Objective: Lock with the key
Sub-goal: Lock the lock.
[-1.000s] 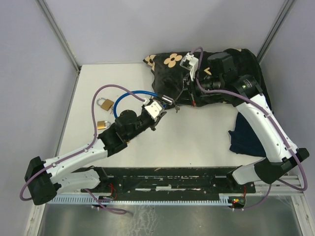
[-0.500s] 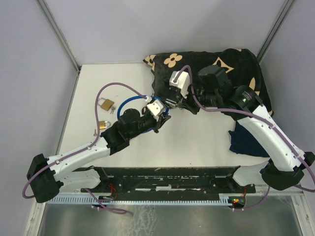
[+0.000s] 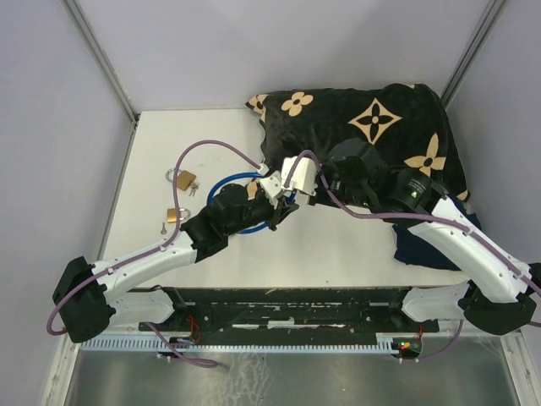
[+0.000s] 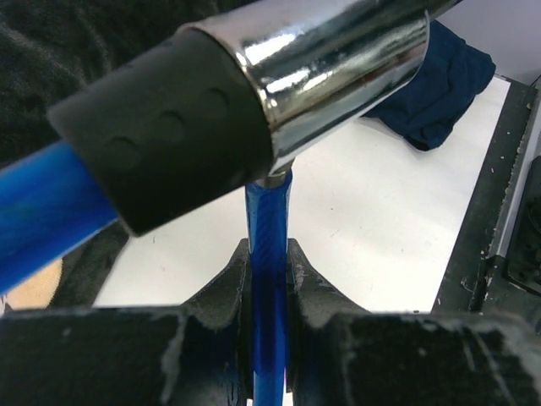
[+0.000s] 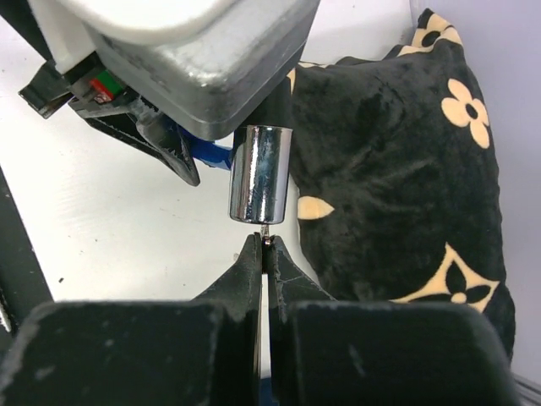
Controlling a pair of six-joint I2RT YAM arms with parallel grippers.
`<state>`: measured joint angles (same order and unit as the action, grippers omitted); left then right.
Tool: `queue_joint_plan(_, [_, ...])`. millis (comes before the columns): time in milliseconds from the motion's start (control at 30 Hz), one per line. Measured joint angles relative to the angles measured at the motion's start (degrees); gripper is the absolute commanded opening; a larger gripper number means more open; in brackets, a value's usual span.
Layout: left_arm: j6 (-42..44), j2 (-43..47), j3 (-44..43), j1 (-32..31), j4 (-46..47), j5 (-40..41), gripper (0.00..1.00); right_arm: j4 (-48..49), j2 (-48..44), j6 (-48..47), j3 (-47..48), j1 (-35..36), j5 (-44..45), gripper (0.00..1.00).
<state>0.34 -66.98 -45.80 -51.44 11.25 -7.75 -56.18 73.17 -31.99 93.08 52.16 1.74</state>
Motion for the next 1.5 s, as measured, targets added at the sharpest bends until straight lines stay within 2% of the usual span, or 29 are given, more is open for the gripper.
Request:
queue_joint_plan(167, [-0.3, 0.0, 0.0, 0.5, 0.7, -1.4, 0.03, 0.5, -0.7, -1.9, -0.5, 0.3, 0.8, 0.19])
queue_joint_plan(533, [-0.6, 0.0, 0.0, 0.6, 2.0, -2.0, 0.03, -0.7, -1.0, -1.6, 0.6, -0.5, 0.6, 0.44])
queue_joint_plan(633, [-0.6, 0.0, 0.0, 0.8, 2.2, -2.0, 0.03, -2.1, -1.1, -0.3, 2.8, -2.0, -0.7, 0.48])
queue_joint_plan(833, [-0.6, 0.2, 0.0, 0.9, 2.2, -2.1, 0.03, -3.1, -3.1, 4.4, 7.0, -7.5, -6.3, 0.47])
queue_joint_plan(1133, [-1.7, 1.9, 0.0, 0.9, 2.5, -3.5, 0.03, -1.5, -4.0, 12.7, 3.5, -15.4, -21.2, 0.43])
queue_joint_plan(1367, [-2.1, 2.3, 0.0, 0.9, 2.6, -4.5, 0.03, 0.0, -1.1, 16.2, 1.7, -16.6, -28.2, 0.34])
queue_joint_plan(1500, [-2.1, 2.3, 0.0, 0.9, 2.6, -4.7, 0.03, 0.5, -1.0, 16.9, 1.7, -16.6, -29.7, 0.20])
